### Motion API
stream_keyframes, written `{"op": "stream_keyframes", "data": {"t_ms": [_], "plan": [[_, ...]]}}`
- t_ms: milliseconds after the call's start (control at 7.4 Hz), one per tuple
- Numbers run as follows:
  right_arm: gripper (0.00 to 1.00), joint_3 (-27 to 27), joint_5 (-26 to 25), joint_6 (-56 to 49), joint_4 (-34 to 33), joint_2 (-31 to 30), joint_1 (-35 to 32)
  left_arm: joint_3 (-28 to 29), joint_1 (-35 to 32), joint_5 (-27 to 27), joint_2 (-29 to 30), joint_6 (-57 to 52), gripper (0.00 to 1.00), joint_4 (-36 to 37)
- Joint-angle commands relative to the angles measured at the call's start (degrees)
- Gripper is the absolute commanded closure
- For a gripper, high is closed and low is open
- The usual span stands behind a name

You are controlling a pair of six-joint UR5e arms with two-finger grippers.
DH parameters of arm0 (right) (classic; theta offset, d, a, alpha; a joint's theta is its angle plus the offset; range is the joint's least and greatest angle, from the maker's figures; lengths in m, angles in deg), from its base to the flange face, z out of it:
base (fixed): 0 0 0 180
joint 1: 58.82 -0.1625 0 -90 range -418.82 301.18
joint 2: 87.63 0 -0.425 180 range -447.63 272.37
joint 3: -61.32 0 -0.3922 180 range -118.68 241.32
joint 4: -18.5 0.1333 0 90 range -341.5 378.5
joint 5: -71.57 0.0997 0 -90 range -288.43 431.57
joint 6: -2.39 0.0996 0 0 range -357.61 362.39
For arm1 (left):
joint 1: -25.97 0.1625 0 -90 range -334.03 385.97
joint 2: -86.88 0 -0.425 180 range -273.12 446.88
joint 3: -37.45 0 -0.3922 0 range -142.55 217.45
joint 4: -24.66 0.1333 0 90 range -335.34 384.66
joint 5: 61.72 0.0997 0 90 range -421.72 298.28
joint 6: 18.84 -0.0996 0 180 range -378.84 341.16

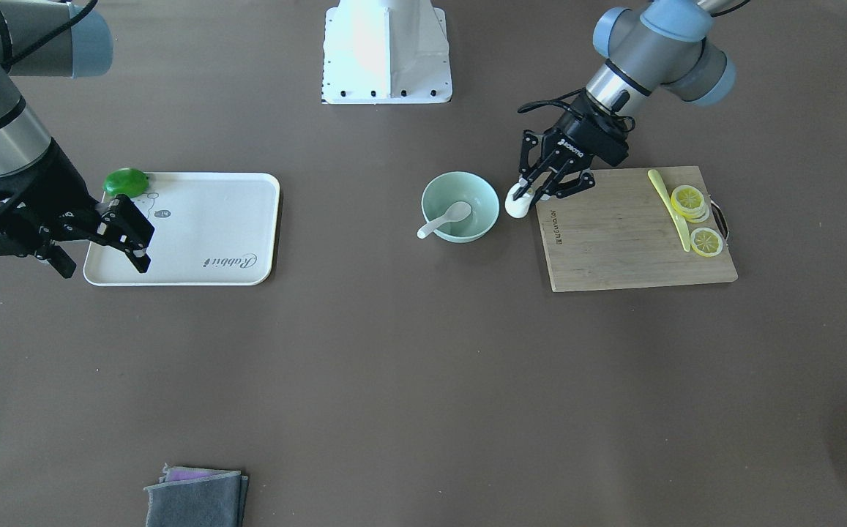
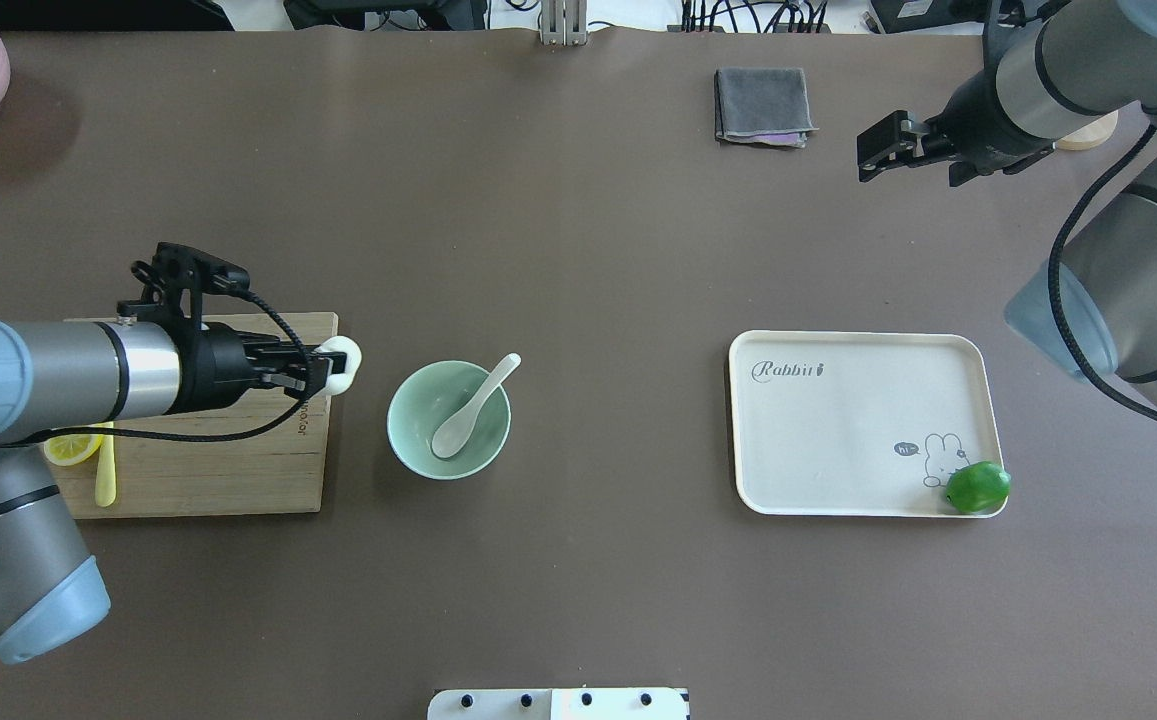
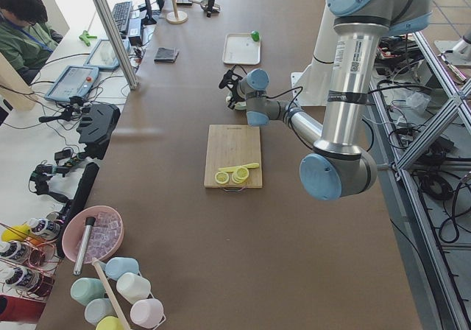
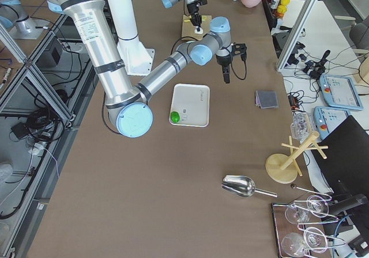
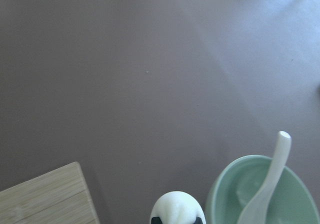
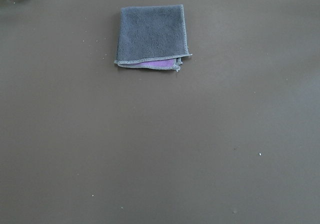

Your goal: Put spoon and bun in bowl

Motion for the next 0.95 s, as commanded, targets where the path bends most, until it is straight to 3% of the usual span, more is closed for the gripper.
{"op": "stream_keyframes", "data": {"t_ms": [0, 135, 270, 811], "plan": [[0.00, 0.15, -0.10, 0.03, 0.00, -0.06, 0.00, 2.34, 7.63, 8.21, 6.01, 2.42, 0.58, 0.09], [0.00, 0.15, -0.10, 0.03, 0.00, -0.06, 0.00, 2.18, 7.56, 8.14, 6.46, 2.51, 0.14, -0.35], [0.00, 0.06, -0.10, 0.12, 0.00, -0.06, 0.00, 2.26, 7.56, 8.14, 6.38, 2.51, 0.04, -0.35], [0.00, -0.03, -0.10, 0.12, 0.00, -0.15, 0.00, 1.65, 7.38, 8.14, 6.38, 2.69, 0.03, -0.53]]}}
